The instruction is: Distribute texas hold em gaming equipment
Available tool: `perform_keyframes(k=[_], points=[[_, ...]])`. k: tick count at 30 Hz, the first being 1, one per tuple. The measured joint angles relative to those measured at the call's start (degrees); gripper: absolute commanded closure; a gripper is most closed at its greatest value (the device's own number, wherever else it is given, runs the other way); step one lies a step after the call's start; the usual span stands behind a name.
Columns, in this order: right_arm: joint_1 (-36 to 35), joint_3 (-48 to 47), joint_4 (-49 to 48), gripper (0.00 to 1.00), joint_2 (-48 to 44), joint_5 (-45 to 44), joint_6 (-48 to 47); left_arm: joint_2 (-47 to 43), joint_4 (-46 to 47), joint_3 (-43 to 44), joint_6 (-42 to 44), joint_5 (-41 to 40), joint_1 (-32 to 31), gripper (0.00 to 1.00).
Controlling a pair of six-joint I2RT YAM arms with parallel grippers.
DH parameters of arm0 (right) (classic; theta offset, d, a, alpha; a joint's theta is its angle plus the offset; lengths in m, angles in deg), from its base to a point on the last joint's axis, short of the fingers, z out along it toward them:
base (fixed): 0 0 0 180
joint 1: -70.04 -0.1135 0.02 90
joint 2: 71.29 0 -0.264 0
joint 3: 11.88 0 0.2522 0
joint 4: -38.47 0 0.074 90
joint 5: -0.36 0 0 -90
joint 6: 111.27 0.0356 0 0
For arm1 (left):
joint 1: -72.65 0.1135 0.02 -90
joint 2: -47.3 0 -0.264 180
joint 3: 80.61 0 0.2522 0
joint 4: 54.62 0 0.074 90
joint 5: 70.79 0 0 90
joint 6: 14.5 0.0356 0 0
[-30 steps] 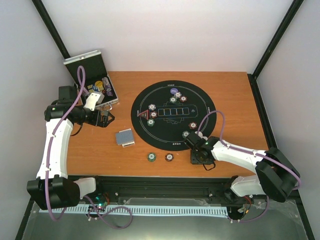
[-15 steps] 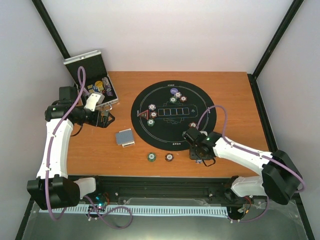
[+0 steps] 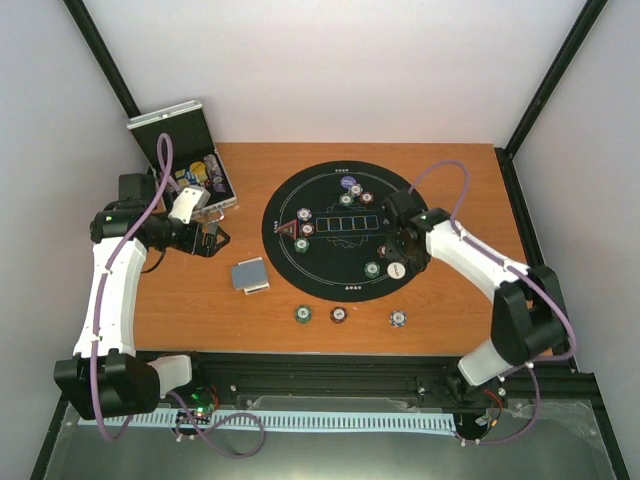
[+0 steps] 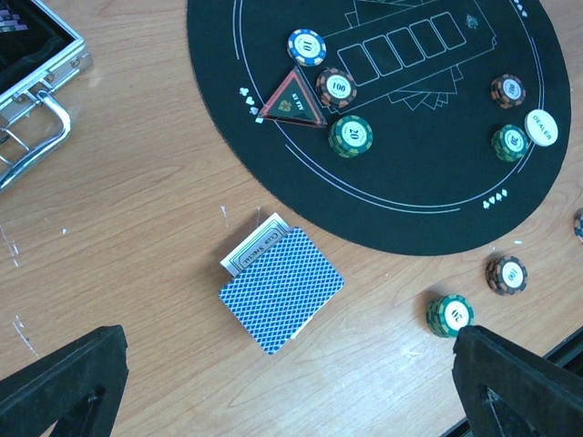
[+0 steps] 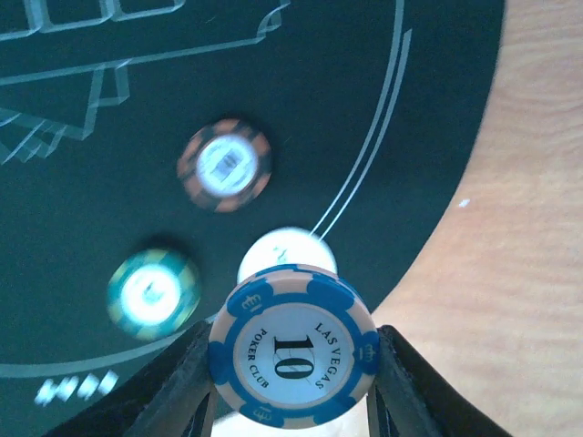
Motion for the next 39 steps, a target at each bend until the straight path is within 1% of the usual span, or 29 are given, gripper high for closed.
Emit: perform_keyframes(k=[5,8,16,19,20,23,24,26,30,33,35,39], points=[[7.61,-2.67,-3.17,0.79,8.94,1.4,-4.7,0.0,-0.72,-0.74,3.56,-0.37,0.0,0.0],[10.25,-3.19,-4.61,0.78,12.59,2.73,-6.47,0.11,-1.09,-2.4,6.34,-0.85,0.0,0.0],[13.49,-6.1,-7.45,0.78,19.21,6.21,-9.09,1.09,-1.6,-6.25,13.29,-0.33,0.0,0.0],[14.12,-6.97,-8.63,0.75,21.38,6.91,-9.64,1.05,-1.6,-8.0,16.52,0.37,0.0,0.0],[14.27,-7.26,-8.9,0.72,22.12,7.15,-9.73,0.96,-1.55,-8.79,17.62,0.48,-0.02,0.0],[14.49,-7.98,-9.35,0.51,23.82,7.52,-9.97,0.11,-1.62,-10.86,20.94,0.46,-0.72,0.0],[14.51,-8.17,-9.49,0.48,23.82,7.58,-10.03,-0.11,-1.64,-11.21,21.81,0.26,-1.16,0.0],[14.56,-8.41,-10.05,0.37,23.91,7.72,-10.23,-0.48,-1.53,-11.61,23.19,-0.42,-2.58,0.0],[14.56,-8.37,-10.82,0.24,23.76,7.74,-9.99,-0.44,-0.61,-12.83,25.42,-2.91,-6.93,0.0],[14.53,-7.32,-11.06,0.13,21.33,8.22,-10.16,1.09,0.5,-13.84,27.15,-4.85,-9.33,0.0],[14.21,-6.29,-10.93,0.01,17.51,8.41,-10.1,2.56,1.97,-14.78,28.37,-6.29,-10.47,0.0],[12.15,-4.66,-11.04,0.0,8.04,8.59,-9.49,4.68,5.07,-17.53,31.32,-9.62,-12.44,0.0]])
